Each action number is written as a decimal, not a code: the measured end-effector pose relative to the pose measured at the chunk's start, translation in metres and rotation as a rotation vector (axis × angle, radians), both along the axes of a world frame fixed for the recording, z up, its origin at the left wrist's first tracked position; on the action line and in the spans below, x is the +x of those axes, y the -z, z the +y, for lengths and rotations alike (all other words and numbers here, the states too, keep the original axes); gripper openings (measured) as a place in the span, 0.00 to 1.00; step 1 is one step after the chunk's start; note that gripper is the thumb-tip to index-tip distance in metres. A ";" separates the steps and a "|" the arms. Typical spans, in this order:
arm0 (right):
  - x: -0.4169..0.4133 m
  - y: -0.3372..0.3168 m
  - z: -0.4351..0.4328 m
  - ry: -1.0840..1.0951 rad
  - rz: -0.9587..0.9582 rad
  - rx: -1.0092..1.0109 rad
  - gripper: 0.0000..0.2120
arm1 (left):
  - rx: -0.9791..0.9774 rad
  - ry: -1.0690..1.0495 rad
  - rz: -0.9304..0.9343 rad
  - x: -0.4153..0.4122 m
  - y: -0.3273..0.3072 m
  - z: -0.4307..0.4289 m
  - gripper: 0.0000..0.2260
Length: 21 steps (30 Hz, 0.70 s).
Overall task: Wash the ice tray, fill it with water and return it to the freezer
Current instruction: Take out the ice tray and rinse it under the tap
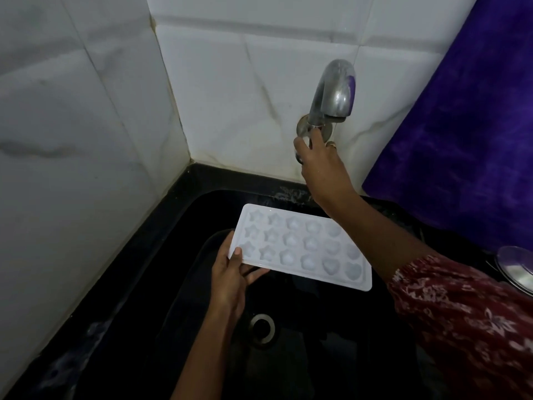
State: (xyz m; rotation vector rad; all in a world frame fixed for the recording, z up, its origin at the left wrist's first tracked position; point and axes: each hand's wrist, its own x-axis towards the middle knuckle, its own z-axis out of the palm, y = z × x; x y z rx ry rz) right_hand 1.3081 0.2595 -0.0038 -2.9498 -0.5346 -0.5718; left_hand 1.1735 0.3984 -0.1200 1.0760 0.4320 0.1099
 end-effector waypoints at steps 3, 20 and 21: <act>0.001 -0.001 0.000 -0.001 0.015 -0.037 0.27 | -0.024 0.015 0.004 0.002 0.001 -0.002 0.16; -0.002 -0.011 0.000 -0.025 0.017 -0.137 0.26 | -0.090 0.041 0.024 0.001 -0.004 -0.013 0.16; -0.001 -0.010 0.000 -0.027 0.022 -0.146 0.26 | -0.093 0.040 0.025 0.001 -0.004 -0.014 0.16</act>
